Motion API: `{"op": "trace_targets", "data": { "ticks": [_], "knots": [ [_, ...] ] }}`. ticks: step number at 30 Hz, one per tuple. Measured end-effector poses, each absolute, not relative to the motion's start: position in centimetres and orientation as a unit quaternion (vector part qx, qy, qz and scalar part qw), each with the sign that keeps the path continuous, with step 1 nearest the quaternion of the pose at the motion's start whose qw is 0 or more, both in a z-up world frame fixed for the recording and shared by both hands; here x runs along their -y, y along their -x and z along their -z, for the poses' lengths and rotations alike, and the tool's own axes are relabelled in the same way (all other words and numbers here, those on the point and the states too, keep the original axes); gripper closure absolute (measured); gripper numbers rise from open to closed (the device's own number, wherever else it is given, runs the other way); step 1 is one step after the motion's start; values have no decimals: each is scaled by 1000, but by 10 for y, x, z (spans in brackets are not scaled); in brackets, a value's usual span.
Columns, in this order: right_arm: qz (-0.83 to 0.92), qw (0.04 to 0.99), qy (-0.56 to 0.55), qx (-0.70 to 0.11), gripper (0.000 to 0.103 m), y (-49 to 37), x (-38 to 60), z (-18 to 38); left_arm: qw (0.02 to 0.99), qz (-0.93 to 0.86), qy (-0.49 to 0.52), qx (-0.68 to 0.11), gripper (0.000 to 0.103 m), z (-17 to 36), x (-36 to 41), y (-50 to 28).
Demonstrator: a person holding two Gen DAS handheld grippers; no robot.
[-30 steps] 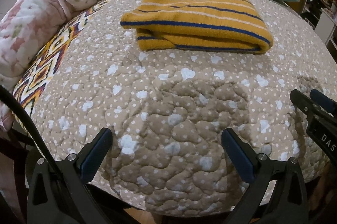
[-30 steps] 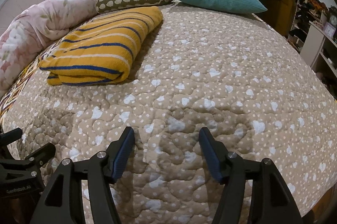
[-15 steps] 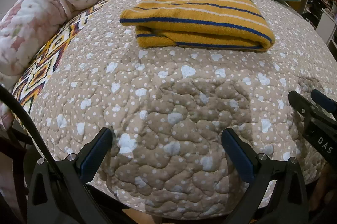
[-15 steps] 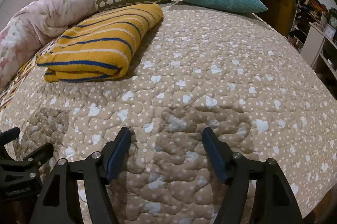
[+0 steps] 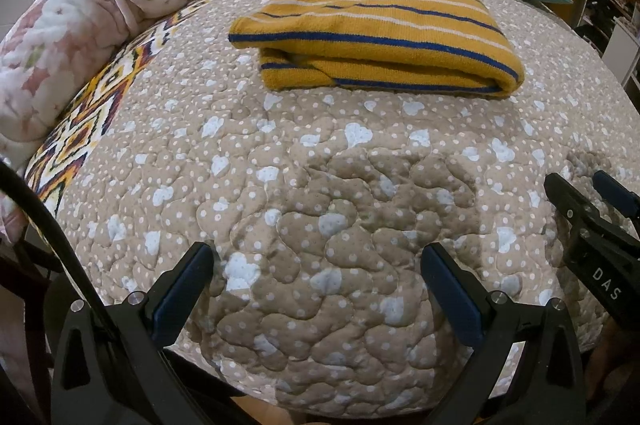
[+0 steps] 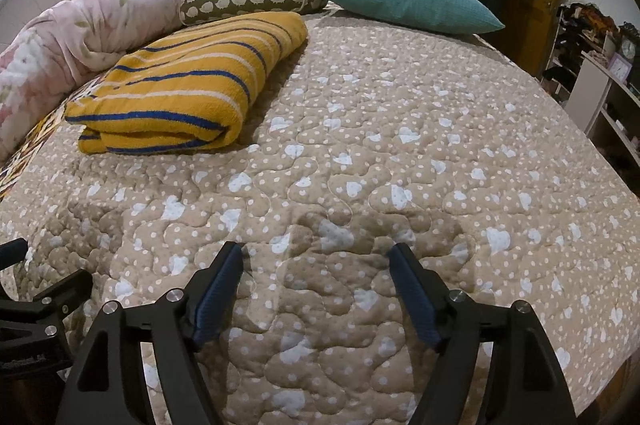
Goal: Fold small clothes
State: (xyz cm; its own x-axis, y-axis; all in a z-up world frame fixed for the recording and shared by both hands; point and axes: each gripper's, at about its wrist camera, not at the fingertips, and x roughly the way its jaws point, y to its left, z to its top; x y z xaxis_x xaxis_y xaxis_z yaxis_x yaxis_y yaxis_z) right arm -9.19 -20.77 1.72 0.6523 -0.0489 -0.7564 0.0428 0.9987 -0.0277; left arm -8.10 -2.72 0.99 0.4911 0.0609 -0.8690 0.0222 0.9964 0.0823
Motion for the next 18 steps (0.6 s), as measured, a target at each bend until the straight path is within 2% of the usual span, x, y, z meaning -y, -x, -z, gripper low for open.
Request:
{"op": "trace_targets", "data": {
  "ticks": [18],
  "knots": [
    [31,914,12,-405,21,95,206,-16,864,-16,-44,-502,0,-9,28,83]
  ]
}}
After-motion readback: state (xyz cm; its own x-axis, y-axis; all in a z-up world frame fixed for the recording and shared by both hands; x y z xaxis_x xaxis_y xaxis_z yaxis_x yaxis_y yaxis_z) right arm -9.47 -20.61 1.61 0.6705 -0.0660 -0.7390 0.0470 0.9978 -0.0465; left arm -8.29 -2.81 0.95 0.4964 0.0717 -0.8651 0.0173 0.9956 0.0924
